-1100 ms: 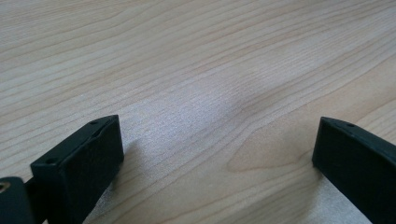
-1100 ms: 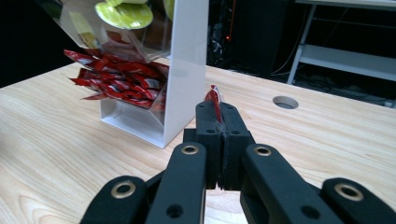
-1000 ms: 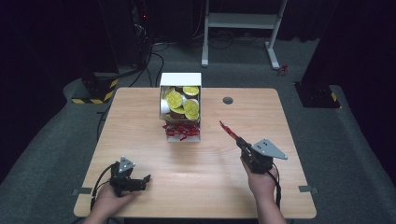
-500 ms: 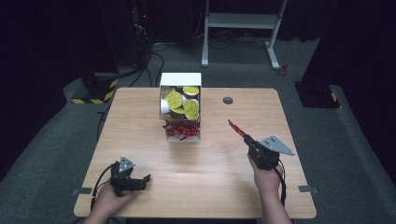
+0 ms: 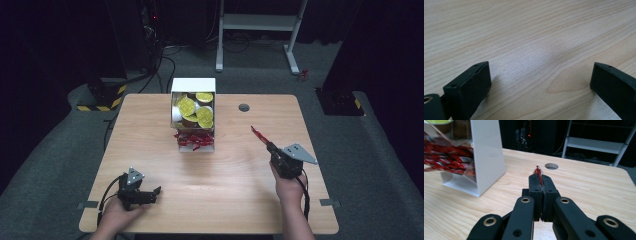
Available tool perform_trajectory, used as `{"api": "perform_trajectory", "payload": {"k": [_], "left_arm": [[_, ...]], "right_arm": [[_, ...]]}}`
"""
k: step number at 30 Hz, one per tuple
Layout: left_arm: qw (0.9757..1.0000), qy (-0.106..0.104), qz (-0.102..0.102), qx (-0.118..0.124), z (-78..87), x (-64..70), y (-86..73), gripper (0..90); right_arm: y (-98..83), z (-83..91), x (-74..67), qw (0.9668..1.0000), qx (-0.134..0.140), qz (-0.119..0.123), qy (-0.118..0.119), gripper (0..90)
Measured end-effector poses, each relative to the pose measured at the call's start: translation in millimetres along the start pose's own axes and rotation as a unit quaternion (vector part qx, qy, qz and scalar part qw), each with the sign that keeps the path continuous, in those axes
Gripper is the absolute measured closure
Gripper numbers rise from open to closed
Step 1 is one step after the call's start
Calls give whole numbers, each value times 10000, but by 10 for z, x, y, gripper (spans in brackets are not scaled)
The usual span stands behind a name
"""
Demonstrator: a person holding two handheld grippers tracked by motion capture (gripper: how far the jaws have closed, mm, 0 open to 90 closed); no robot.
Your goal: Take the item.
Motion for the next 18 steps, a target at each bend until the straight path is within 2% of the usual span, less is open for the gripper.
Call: {"api": "perform_trajectory", "payload": {"k": [10, 18], "left_arm": [[10000, 6, 13, 7, 1, 1, -1, 42], [10000, 5, 15, 7, 1, 1, -1, 43]], "right_arm": [[-86, -109, 61, 9997, -158, -61, -147, 894], [-178, -205, 71, 9992, -318, 40, -256, 894]]}}
Point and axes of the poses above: each handheld gripper's, and its own axes: z roughly backward along the jaws, y roughly out of its top, x roughly to its right, the point moved 1 cm from there along -z, roughly forward along the jaws, and after that the axes turned 13 degrees about x, right-handed, at the moved point
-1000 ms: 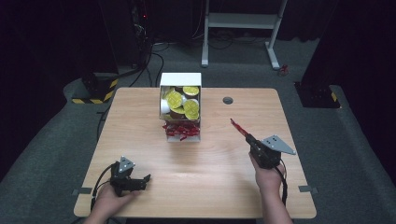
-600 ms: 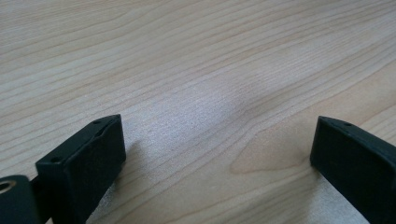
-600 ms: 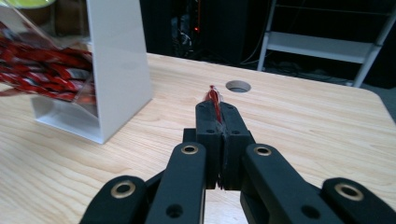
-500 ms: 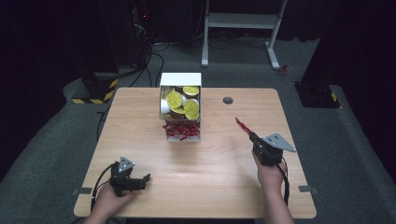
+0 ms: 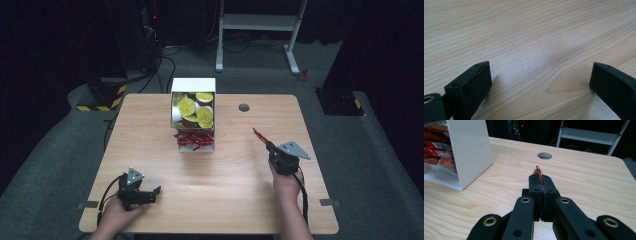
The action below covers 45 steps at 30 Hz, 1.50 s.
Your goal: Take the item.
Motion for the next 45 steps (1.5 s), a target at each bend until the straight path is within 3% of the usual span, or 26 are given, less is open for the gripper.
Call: {"api": "perform_trajectory", "payload": {"k": [11, 16, 24, 32, 45], "left_arm": [[10000, 1, 0, 1, 0, 0, 0, 43], [10000, 1, 3, 2, 0, 0, 0, 43], [10000, 1, 3, 2, 0, 0, 0, 43], [10000, 0, 4, 2, 0, 0, 0, 43], [10000, 1, 3, 3, 0, 0, 0, 43]], "right_arm": [[-128, -56, 122, 9995, -161, -18, -277, 893], [-204, -81, 189, 9991, -287, -112, -281, 891], [-255, -108, 193, 9981, -456, -75, -396, 882], [-405, -196, 242, 9949, -886, -50, -488, 875], [-471, -245, 246, 9916, -1181, -67, -523, 864]]}}
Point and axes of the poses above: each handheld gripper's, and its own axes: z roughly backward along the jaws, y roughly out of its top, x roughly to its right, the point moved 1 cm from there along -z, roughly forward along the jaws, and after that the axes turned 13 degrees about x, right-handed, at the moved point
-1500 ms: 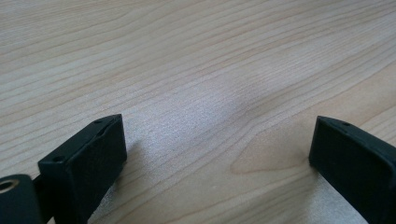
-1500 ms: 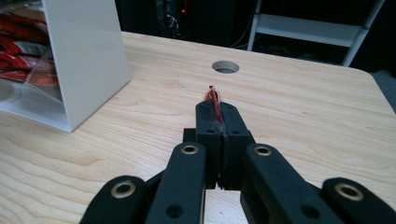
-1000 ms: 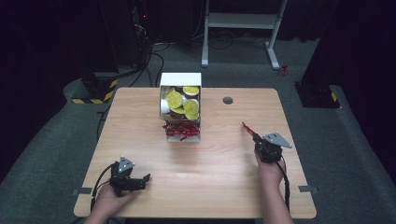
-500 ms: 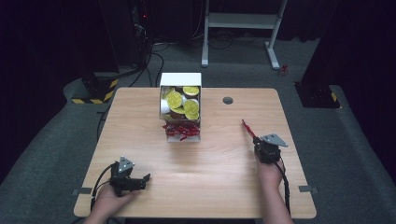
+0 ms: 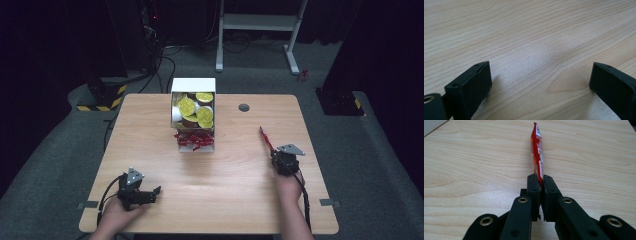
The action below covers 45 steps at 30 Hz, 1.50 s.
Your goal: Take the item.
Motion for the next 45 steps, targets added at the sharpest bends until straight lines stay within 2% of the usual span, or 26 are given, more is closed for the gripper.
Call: {"api": "perform_trajectory", "payload": {"k": [5, 6, 9, 11, 14, 18, 27, 33, 45], "left_arm": [[10000, -8, -6, 2, 4, 0, -2, 46], [10000, -9, -5, 3, 4, 0, -2, 47], [10000, -12, 2, 4, 4, 2, -3, 47], [10000, -13, -1, 3, 5, 2, -3, 48], [10000, -12, -1, 4, 6, 2, -3, 48], [10000, -12, -3, 6, 9, 3, -4, 50], [10000, -11, -17, 6, 10, 1, -4, 51], [10000, -13, -13, 6, 10, 1, -4, 51], [10000, -15, -4, 4, 6, 3, -3, 49]], "right_arm": [[-4, -9, 4, 10000, -26, 33, 29, 864], [-7, -11, -3, 10000, -51, -25, 20, 864], [-12, -29, 12, 10000, -51, 46, 34, 860], [-15, -37, 11, 10000, -58, -13, 38, 838], [8, -22, -9, 9997, 16, -173, 145, 722], [28, -7, -15, 9996, 127, -198, 161, 689], [46, 29, -45, 9993, 160, -264, 195, 656], [72, 63, -87, 9993, 214, -205, 231, 650], [128, 210, -169, 9990, 350, -63, 266, 517]]}}
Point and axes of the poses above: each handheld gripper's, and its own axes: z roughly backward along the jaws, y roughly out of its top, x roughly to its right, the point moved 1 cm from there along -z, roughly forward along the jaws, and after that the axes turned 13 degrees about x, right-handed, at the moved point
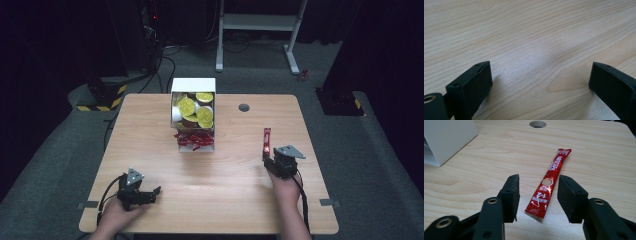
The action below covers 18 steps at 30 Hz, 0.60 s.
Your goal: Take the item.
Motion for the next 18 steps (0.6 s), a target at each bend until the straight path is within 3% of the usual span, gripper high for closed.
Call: {"api": "perform_trajectory", "payload": {"k": [13, 18], "left_arm": [[10000, -7, -20, -16, -49, -23, 31, 43], [10000, 17, -5, -15, -74, -31, 45, 42]], "right_arm": [[34, 217, -279, 9992, 44, 161, 371, 396], [22, 283, -460, 9982, -29, 117, 590, 349]]}}
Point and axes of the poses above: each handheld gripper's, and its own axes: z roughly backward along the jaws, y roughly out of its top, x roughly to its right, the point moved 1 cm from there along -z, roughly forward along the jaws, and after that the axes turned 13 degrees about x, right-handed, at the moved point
